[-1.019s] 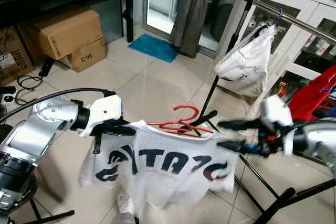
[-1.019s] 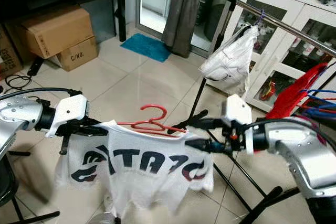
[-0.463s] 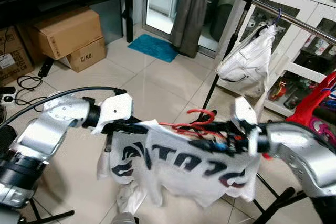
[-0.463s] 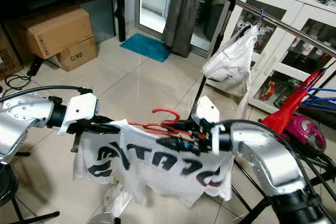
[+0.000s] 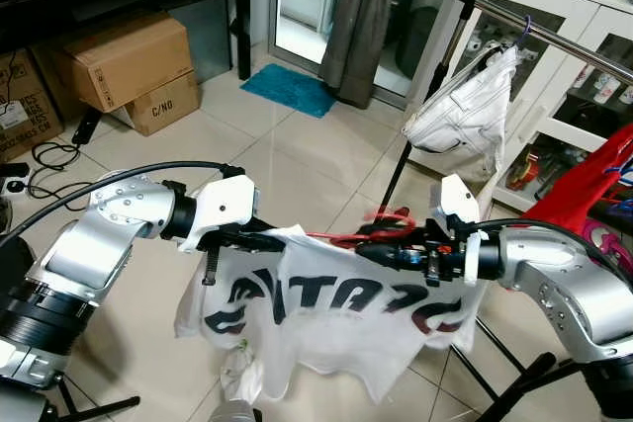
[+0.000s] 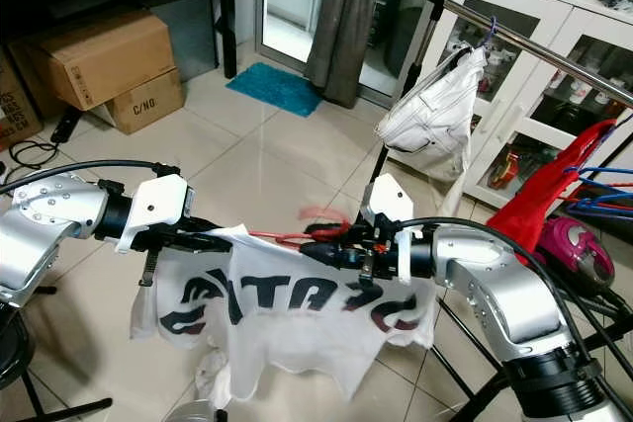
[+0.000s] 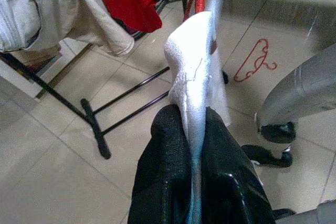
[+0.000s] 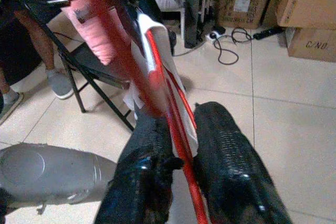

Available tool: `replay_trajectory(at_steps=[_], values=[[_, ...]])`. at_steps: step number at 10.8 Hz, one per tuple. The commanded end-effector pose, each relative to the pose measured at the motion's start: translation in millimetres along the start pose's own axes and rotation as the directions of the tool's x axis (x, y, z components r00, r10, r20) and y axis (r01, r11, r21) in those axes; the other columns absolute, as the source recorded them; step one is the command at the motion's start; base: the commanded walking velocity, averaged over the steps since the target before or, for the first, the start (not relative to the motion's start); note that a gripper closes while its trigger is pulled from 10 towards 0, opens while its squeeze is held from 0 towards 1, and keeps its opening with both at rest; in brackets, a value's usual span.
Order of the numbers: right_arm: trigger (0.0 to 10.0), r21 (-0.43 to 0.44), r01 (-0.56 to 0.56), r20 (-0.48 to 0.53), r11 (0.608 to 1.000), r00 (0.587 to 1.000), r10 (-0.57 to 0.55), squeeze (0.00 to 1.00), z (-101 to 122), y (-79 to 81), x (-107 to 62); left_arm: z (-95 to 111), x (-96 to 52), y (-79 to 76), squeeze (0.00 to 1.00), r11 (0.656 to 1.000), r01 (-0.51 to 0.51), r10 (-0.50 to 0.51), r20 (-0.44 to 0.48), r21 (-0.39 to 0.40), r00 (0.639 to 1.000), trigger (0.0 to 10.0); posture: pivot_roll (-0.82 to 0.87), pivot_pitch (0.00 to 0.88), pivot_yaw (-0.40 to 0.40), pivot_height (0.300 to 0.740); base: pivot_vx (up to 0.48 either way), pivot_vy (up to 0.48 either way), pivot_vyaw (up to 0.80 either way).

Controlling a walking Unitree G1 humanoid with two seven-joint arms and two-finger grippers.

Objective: Hang hanger

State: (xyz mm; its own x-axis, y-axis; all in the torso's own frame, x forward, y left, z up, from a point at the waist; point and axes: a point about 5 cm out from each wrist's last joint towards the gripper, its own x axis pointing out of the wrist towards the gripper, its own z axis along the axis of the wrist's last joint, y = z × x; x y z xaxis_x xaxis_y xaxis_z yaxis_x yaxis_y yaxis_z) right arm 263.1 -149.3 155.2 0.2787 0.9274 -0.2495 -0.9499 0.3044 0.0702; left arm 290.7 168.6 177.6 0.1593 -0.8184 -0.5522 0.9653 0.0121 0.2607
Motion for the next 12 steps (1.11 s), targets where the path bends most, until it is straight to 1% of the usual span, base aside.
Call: replay_trajectory(at_steps=[1, 4, 7, 8, 9, 10, 11, 12], values=[[0.0, -0.016, 0.023, -0.026, 1.000, 0.999, -0.023, 0.00, -1, -3.5, -6.3, 14, -2.7, 5.9, 0.00, 0.999, -0.007, 0.005, 0.052, 0.032, 0.999, 0.0, 0.09, 0.000, -0.077, 0.740, 0.000, 0.000, 0.00], [0.0, -0.033, 0.009, -0.020, 0.999, 1.000, -0.010, 0.00, 2, -4.1, -9.9, 15, -6.3, 7.2, 0.00, 1.000, -0.012, 0.010, 0.065, 0.018, 0.998, 0.0, 0.09, 0.000, -0.077, 0.740, 0.000, 0.000, 0.00], [0.0, -0.032, -0.013, 0.001, 0.999, 1.000, 0.013, 0.00, 6, -2.5, -10.8, 13, -9.0, 9.5, 0.00, 0.999, -0.031, 0.031, 0.058, 0.010, 0.998, 0.0, 0.09, 0.000, -0.075, 0.740, 0.000, 0.000, 0.00], [0.0, -0.029, -0.018, 0.014, 0.999, 1.000, 0.018, 0.00, 7, -2.1, -10.7, 13, -9.4, 13.2, 0.00, 0.997, -0.079, 0.078, 0.064, 0.024, 0.995, 0.0, 0.09, 0.000, -0.077, 0.740, 0.000, 0.000, 0.00], [0.0, -0.025, -0.026, 0.024, 0.999, 0.999, 0.026, 0.00, 8, -1.0, -11.6, 16, -10.4, 18.0, 1.00, 0.996, -0.091, 0.093, 0.120, -0.020, 0.988, 10.0, 0.09, 0.000, -0.078, 0.740, 0.000, 0.000, 0.00], [0.0, -0.025, -0.028, 0.023, 0.999, 0.999, 0.028, 0.00, 8, -0.7, -12.7, 19, -12.0, 19.6, 1.00, 0.996, -0.088, 0.091, 0.156, -0.024, 0.984, 10.0, 0.09, 0.000, -0.078, 0.740, 0.000, 0.000, 0.00], [0.0, -0.017, -0.035, 0.018, 0.999, 0.999, 0.035, 0.00, 7, 0.4, -14.5, 27, -14.7, 21.4, 1.00, 0.995, -0.100, 0.099, 0.207, -0.009, 0.973, 10.0, 0.09, 0.000, -0.076, 0.740, 0.000, 0.000, 0.00], [0.0, -0.006, -0.024, -0.006, 1.000, 1.000, 0.024, 0.00, 2, 0.8, -16.7, 37, -19.0, 23.0, 0.00, 0.995, -0.103, 0.100, 0.262, -0.002, 0.960, 10.0, 0.09, 0.000, -0.072, 0.740, 0.000, 0.000, 0.00]])
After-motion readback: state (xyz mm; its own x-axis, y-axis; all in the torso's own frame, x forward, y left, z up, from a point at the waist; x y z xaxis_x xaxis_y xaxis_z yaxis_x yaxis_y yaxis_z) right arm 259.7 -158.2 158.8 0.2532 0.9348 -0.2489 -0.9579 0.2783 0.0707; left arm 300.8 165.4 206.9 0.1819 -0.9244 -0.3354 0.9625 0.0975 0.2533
